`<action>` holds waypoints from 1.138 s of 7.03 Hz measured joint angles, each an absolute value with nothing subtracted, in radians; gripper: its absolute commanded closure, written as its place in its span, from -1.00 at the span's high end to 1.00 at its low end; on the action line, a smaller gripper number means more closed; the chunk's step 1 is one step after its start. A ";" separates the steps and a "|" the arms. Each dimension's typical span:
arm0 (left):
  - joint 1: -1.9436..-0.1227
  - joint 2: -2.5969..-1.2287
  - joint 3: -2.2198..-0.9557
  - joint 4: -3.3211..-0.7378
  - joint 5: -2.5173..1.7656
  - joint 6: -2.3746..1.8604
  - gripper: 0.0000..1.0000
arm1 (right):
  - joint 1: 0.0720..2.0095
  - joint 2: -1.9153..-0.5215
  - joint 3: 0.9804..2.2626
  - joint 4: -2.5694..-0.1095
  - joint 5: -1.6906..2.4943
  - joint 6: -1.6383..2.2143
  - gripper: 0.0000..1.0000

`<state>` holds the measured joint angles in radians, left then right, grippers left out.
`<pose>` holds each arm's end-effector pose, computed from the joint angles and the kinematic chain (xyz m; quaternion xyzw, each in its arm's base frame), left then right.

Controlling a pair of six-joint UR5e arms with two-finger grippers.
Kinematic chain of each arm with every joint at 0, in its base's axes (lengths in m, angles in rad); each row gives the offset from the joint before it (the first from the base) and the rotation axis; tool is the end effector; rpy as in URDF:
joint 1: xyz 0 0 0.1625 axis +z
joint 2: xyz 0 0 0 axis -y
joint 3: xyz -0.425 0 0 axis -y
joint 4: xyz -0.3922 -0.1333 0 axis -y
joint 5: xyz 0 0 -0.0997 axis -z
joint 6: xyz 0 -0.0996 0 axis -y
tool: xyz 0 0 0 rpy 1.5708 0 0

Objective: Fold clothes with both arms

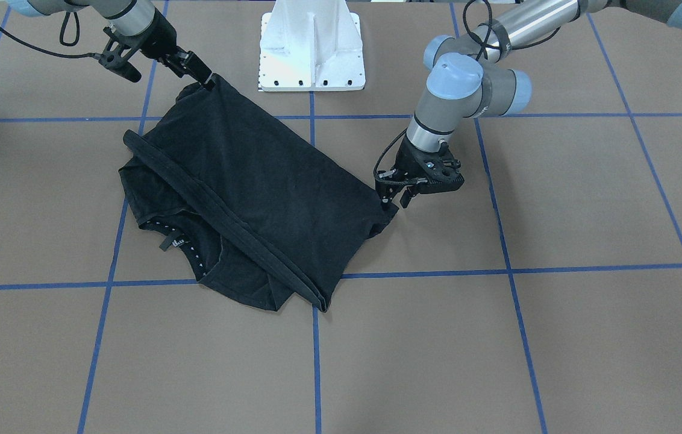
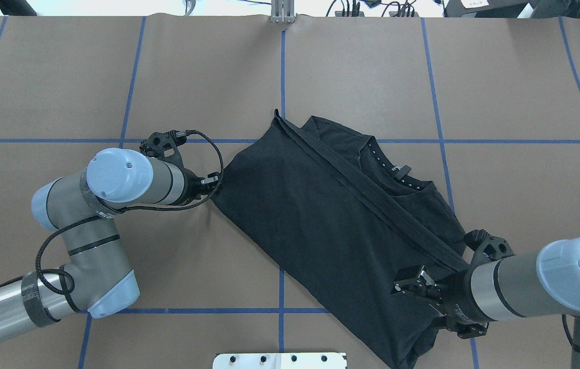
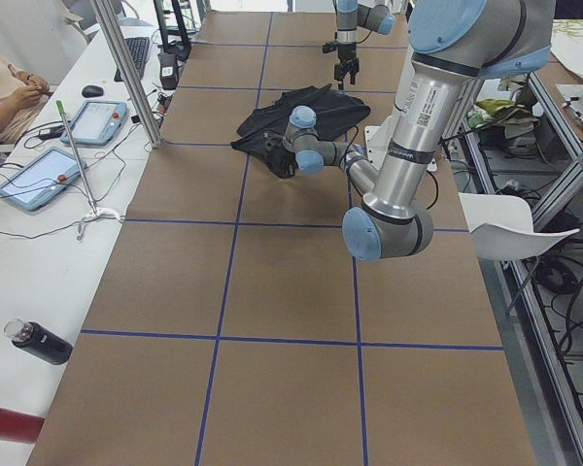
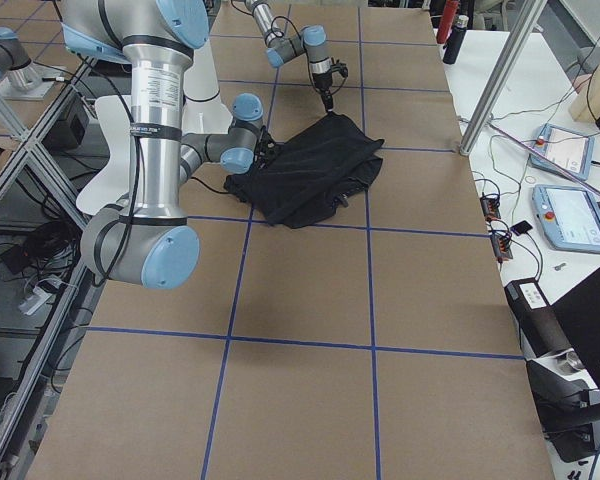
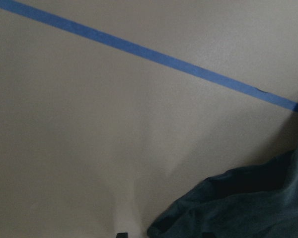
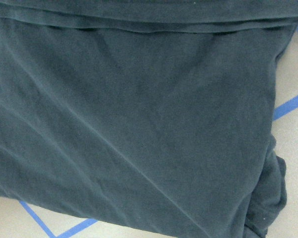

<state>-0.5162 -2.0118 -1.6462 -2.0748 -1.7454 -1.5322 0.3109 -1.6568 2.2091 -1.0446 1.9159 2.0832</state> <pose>0.5152 -0.4258 0.3195 0.0601 0.4887 -0.1643 0.8547 -0.3762 -0.2255 0.3366 -0.1975 -0.4885 0.2574 0.8100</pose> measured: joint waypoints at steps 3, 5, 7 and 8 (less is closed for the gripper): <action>-0.516 -2.014 -1.653 -2.076 -1.747 -1.529 -1.00 | 0.316 -1.658 2.212 -1.045 1.916 2.083 1.00; -0.528 -2.015 -1.656 -2.081 -1.745 -1.524 -1.00 | 0.319 -1.658 2.211 -1.045 1.916 2.083 1.00; -0.590 -2.019 -1.653 -2.094 -1.745 -1.465 -1.00 | 0.333 -1.658 2.209 -1.045 1.925 2.083 1.00; -0.638 -2.031 -1.631 -2.120 -1.746 -1.418 -1.00 | 0.352 -1.658 2.209 -1.045 1.947 2.083 1.00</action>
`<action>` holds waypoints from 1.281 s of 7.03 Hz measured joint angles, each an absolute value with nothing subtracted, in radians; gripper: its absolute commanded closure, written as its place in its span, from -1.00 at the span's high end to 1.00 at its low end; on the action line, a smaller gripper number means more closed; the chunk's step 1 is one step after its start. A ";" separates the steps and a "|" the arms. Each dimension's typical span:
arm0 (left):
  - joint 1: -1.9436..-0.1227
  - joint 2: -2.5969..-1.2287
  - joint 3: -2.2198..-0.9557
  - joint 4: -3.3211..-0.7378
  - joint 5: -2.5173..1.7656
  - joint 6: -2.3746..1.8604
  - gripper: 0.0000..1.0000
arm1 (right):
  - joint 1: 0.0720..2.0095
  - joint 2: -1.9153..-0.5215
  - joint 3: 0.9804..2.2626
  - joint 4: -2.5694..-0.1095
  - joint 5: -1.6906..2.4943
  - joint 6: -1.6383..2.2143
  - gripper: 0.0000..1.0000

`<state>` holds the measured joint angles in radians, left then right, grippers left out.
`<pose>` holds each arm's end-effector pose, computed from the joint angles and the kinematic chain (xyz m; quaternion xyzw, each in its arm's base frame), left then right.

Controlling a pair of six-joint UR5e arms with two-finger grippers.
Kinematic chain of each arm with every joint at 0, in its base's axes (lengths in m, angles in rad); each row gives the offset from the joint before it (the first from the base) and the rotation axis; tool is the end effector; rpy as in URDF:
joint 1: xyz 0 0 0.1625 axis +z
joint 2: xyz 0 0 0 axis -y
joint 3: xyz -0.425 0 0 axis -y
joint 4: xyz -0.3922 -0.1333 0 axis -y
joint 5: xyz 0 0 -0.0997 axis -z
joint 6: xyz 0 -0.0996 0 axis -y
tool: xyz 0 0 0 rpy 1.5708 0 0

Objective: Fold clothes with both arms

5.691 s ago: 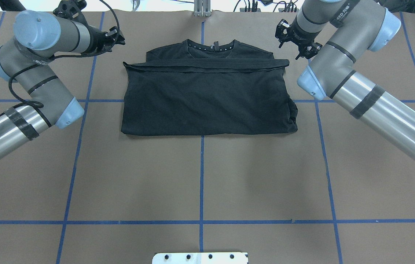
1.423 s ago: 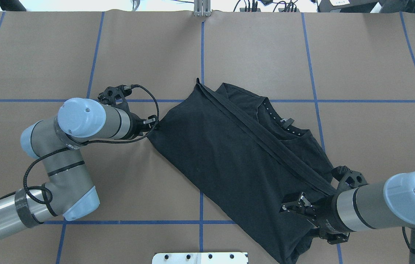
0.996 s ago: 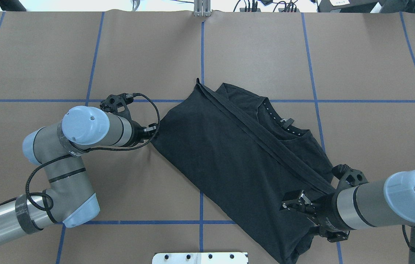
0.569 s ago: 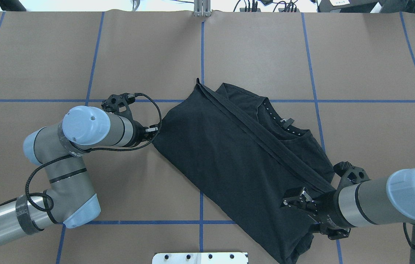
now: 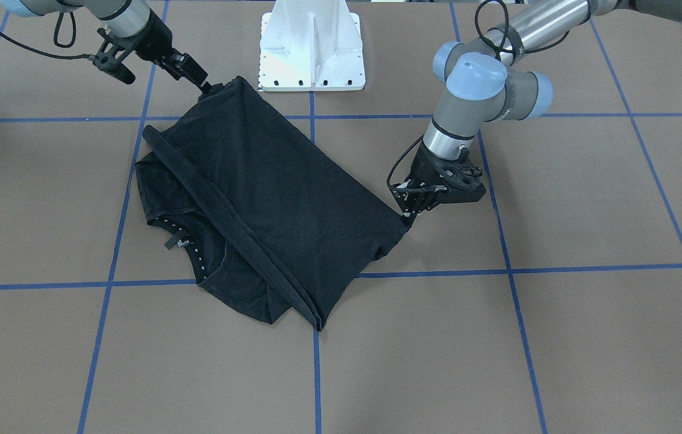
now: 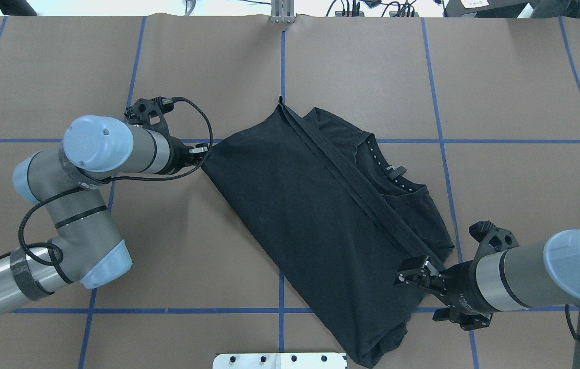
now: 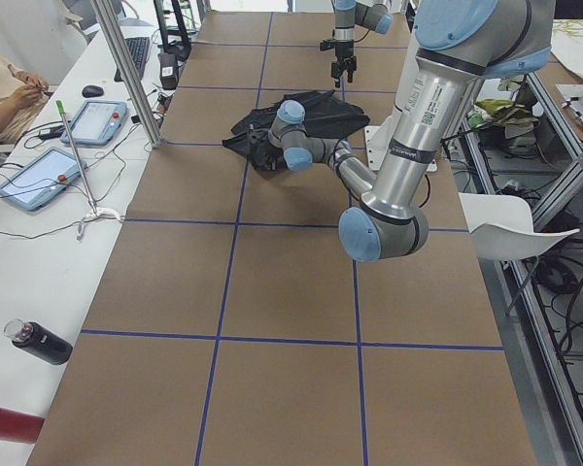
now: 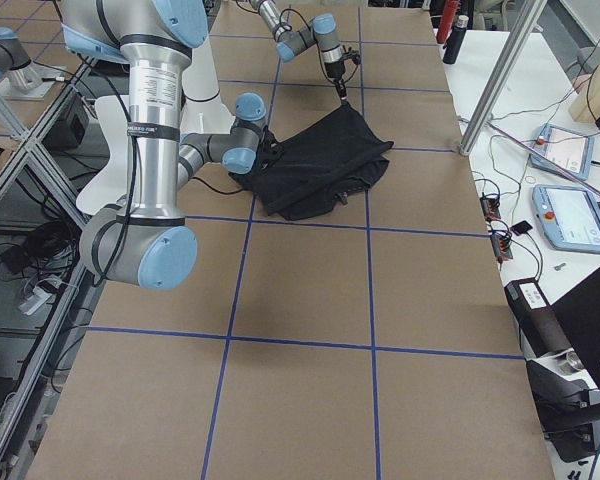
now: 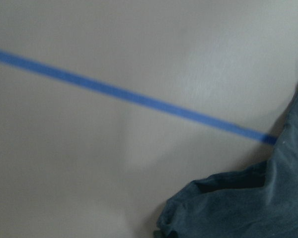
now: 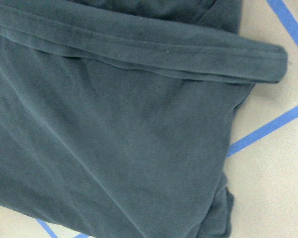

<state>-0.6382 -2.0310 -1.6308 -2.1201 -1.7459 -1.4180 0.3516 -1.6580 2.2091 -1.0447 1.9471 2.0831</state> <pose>0.4634 -0.4881 0.3080 0.1262 0.4975 -0.1627 0.8427 -0.3666 -0.2375 0.3366 -0.2005 -0.4894 0.2659 0.8060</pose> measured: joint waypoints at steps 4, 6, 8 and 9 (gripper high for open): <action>-0.810 -2.341 -1.114 -2.384 -1.744 -1.261 -1.00 | 0.474 -1.656 2.207 -1.043 2.059 2.082 1.00; -0.829 -2.496 -0.860 -2.496 -1.704 -1.200 -1.00 | 0.504 -1.638 2.199 -1.043 2.063 2.082 1.00; -0.843 -2.551 -0.756 -2.531 -1.672 -1.148 0.98 | 0.534 -1.588 2.170 -1.042 2.051 2.085 1.00; -0.850 -2.562 -0.736 -2.535 -1.661 -1.141 1.00 | 0.548 -1.548 2.151 -1.040 2.028 2.085 1.00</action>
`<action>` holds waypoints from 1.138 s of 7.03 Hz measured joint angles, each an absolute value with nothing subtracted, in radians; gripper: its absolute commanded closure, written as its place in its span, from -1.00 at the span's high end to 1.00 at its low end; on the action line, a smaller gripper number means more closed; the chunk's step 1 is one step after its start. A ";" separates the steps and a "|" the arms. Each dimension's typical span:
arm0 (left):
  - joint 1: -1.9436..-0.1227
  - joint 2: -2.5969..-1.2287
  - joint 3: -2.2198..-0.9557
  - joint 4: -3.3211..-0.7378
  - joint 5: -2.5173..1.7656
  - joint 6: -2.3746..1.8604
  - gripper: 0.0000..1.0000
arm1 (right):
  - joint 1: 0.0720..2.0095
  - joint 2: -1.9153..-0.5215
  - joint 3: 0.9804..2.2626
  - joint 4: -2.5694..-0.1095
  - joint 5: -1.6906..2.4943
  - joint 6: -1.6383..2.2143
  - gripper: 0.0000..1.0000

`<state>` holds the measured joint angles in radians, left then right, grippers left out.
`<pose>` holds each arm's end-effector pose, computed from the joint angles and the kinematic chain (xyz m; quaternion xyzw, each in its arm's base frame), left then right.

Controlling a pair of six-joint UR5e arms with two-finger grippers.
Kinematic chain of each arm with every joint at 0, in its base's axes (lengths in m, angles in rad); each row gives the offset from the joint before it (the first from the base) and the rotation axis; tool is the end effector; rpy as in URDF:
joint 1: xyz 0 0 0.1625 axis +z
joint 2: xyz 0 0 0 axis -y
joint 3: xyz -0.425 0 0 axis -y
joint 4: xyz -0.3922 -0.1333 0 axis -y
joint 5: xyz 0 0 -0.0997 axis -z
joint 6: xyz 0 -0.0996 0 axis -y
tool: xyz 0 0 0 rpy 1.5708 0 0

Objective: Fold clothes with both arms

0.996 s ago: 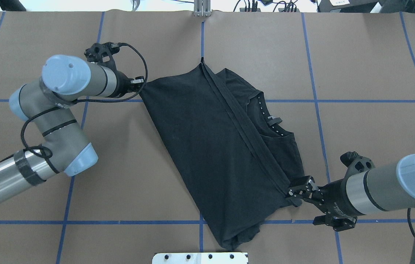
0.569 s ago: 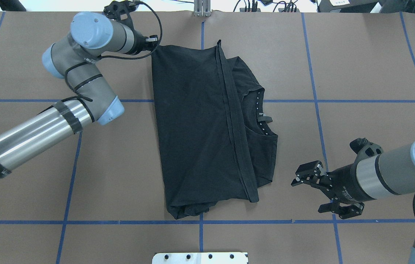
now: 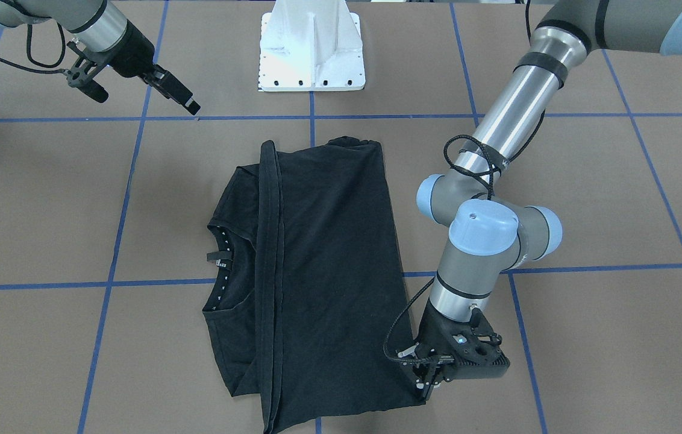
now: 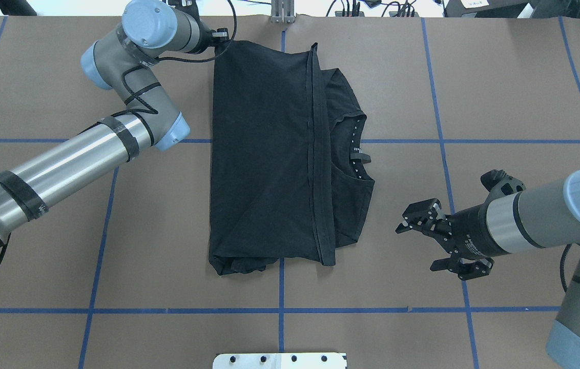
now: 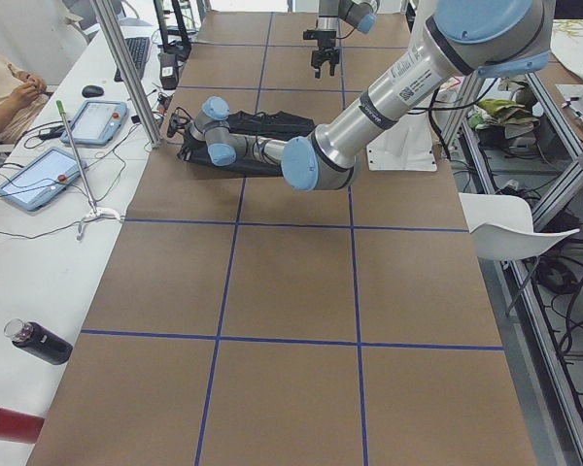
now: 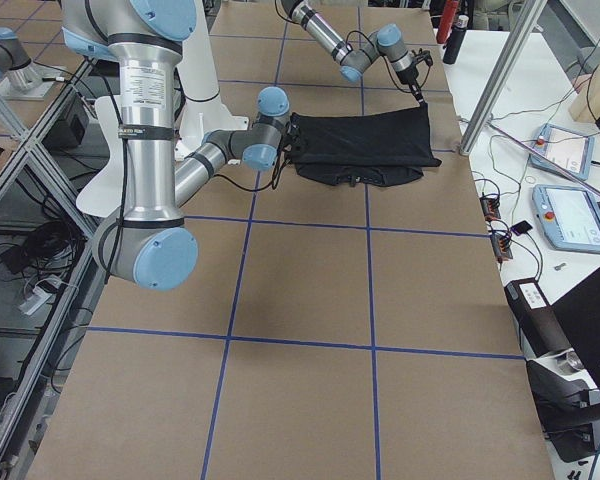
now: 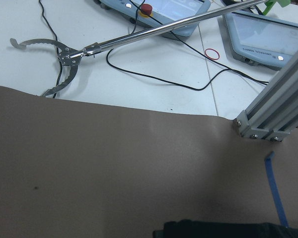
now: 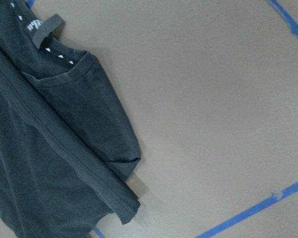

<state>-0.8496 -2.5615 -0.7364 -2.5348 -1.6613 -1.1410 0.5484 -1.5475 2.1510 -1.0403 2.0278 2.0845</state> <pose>0.4848 -0.7397 0.2878 0.2861 0.4487 -0.1528 0.8327 -0.3425 -0.3140 0.3123 -0.1820 -0.5264 0.3112 0.7701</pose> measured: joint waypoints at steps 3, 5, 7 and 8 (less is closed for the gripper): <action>-0.866 -2.418 -0.936 -2.528 -1.669 -1.139 1.00 | 0.514 -1.382 2.071 -1.183 1.946 1.987 0.86; -0.871 -2.271 -1.159 -2.476 -1.734 -1.137 1.00 | 0.455 -1.249 2.047 -1.453 1.914 1.645 0.64; -0.876 -2.094 -1.432 -2.377 -1.809 -1.135 1.00 | 0.389 -1.140 1.971 -1.581 1.820 1.360 0.24; -0.880 -2.008 -1.548 -2.351 -1.835 -1.133 1.00 | 0.373 -1.081 1.926 -1.644 1.792 1.223 0.09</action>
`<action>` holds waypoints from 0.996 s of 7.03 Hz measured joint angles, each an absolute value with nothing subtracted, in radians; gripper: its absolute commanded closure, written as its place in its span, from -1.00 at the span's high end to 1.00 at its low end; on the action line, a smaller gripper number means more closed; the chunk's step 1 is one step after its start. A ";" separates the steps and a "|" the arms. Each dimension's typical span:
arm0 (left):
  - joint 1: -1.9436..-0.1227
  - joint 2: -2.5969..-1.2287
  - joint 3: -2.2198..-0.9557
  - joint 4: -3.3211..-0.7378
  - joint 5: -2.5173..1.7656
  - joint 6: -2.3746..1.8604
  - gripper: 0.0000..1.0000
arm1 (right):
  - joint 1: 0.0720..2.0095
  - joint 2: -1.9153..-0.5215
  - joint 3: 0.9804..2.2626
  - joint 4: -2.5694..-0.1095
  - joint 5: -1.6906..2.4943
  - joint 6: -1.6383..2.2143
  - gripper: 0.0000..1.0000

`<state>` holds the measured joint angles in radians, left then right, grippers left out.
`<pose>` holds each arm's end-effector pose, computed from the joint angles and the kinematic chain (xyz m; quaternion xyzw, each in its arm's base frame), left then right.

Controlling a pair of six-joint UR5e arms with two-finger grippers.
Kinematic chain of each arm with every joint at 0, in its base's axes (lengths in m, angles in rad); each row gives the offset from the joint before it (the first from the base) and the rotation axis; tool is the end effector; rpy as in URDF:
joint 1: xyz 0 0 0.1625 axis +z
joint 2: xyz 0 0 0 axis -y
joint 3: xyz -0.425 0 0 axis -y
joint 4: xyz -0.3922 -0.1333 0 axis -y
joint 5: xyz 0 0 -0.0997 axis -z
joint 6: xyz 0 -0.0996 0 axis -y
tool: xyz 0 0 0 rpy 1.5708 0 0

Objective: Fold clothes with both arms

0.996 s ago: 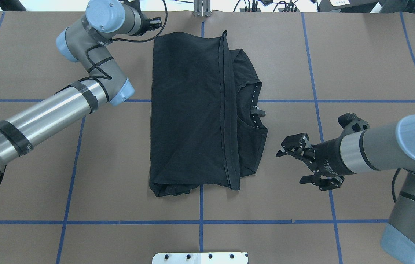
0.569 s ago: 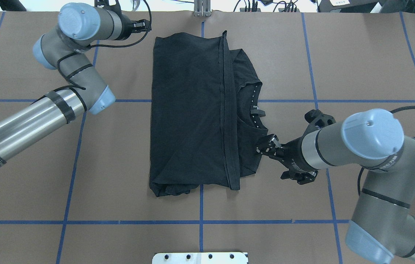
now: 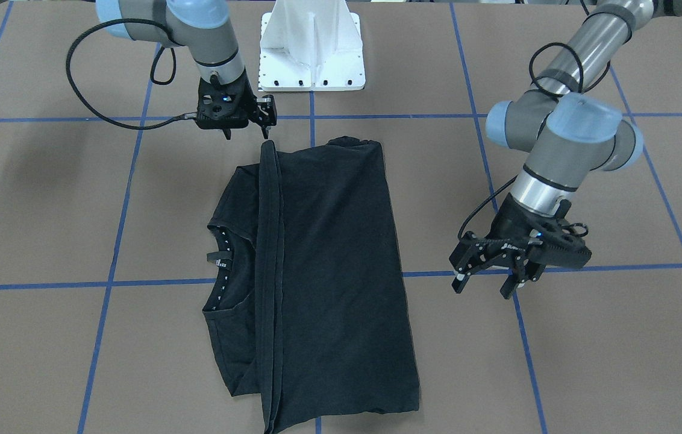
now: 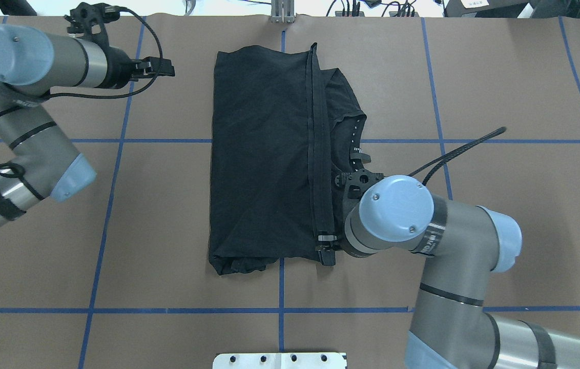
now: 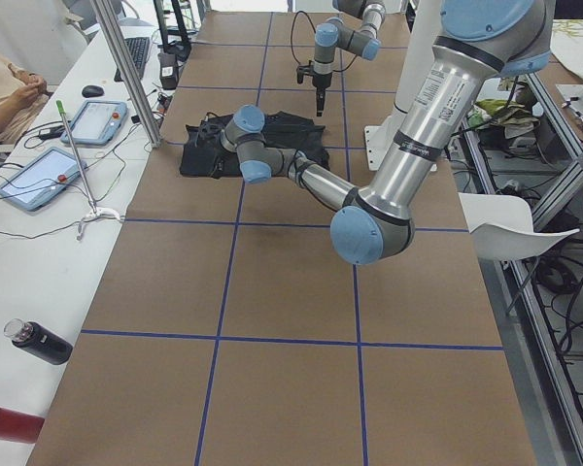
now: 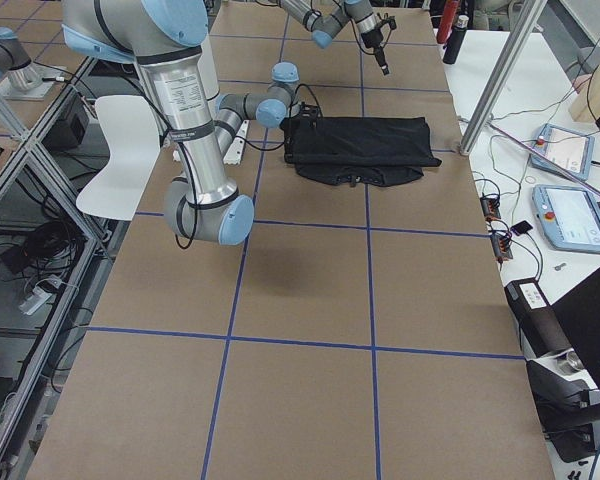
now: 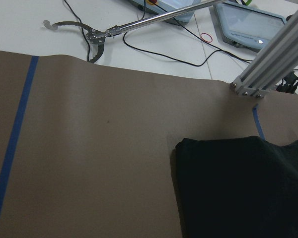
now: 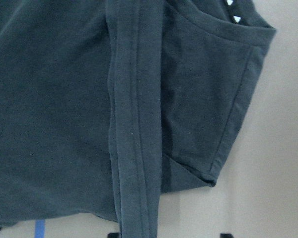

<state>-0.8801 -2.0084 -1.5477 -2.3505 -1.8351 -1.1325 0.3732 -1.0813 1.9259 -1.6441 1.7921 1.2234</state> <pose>0.3411 -0.5811 0.3321 0.2552 0.5073 -0.1073 0.8161 -0.5176 -0.3223 0.2445 0.0361 -0.3859 -0.0297 0.9213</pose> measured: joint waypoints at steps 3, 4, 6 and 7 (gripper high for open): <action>-0.885 -1.842 -1.714 -2.328 -1.879 -1.103 1.00 | 0.360 -0.904 1.777 -1.797 1.754 0.936 -0.05; -0.885 -1.827 -1.722 -2.327 -1.882 -1.101 1.00 | 0.351 -0.849 1.727 -1.848 1.728 0.886 -0.02; -0.885 -1.805 -1.720 -2.327 -1.884 -1.100 1.00 | 0.306 -0.801 1.686 -1.930 1.640 0.838 -0.02; -0.884 -1.799 -1.720 -2.327 -1.884 -1.100 1.00 | 0.294 -0.783 1.678 -1.987 1.614 0.814 -0.02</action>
